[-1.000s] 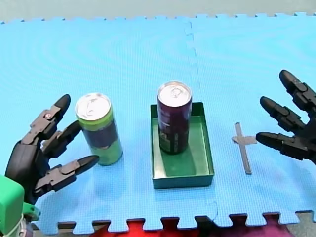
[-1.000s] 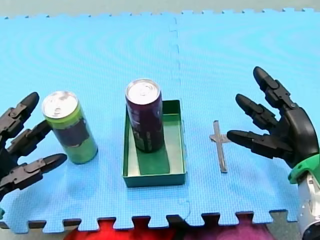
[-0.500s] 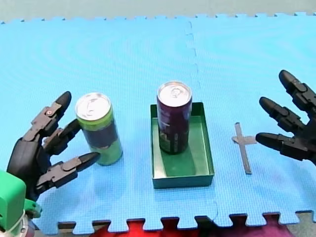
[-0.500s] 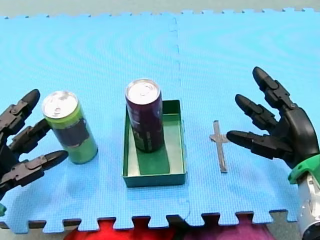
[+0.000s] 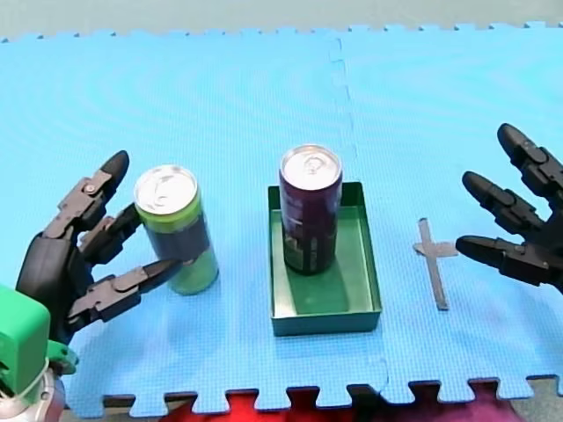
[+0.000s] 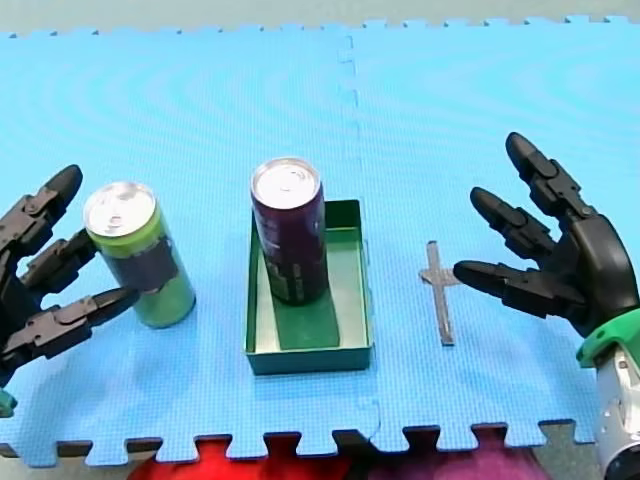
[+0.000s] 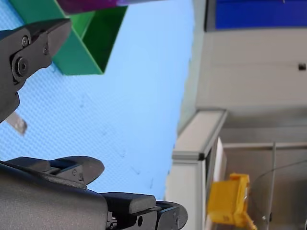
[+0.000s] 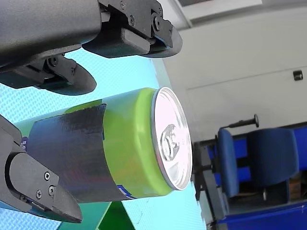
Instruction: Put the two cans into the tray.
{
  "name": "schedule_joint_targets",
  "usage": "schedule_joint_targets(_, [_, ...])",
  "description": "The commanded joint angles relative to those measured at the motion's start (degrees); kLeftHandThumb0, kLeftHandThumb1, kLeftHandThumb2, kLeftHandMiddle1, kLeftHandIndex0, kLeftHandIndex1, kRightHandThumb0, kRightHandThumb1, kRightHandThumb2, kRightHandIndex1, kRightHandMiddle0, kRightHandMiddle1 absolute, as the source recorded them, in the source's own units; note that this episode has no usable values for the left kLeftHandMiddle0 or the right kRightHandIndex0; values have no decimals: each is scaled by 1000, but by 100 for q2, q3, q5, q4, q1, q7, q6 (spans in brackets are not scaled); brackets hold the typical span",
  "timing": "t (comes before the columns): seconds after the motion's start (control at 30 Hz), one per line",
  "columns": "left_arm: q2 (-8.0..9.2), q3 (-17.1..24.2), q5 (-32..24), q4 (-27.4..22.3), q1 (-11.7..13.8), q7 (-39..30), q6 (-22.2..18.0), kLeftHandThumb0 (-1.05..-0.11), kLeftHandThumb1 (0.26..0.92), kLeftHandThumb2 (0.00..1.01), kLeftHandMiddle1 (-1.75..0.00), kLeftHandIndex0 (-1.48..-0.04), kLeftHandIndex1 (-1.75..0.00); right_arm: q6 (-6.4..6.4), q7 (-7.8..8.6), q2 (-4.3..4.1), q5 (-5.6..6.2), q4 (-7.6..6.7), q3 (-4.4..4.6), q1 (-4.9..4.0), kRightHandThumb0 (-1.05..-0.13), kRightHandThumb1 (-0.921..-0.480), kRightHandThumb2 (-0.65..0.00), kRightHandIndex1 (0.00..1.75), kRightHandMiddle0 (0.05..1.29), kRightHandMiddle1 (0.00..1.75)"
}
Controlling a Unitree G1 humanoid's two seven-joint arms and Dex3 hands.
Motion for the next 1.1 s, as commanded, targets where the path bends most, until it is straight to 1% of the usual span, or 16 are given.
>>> schedule_joint_targets(0.0, [6,-4,14,50,-62,16,4,-980,637,1,-3,-329,-4,-8,-9,-6,28,-27,-14,16,-764,-627,0,2,175,1])
schedule_joint_targets(0.2, [9,14,-37,104,-133,-22,1,-983,638,1,-4,-342,-7,-5,-12,0,37,-45,-22,20,-764,-628,0,3,178,2])
schedule_joint_targets(0.4, [8,1,-37,80,-157,-25,17,-983,637,0,-4,-355,-8,2,-57,12,24,-72,-15,16,-768,-629,0,4,181,2])
schedule_joint_targets(0.67, [-40,-55,72,115,-208,73,22,-996,642,2,-4,-369,-8,-12,-87,-3,15,-62,-14,-1,-780,-630,0,2,181,0])
schedule_joint_targets(0.83, [-47,-55,101,176,-241,91,-4,-1009,646,2,-4,-377,-8,5,-124,-6,2,-131,1,13,-779,-630,0,2,181,1])
schedule_joint_targets(1.07, [-53,-58,97,309,-292,67,-68,-1023,650,2,-3,-384,-6,35,-159,-3,10,-165,7,13,-777,-630,0,2,182,0])
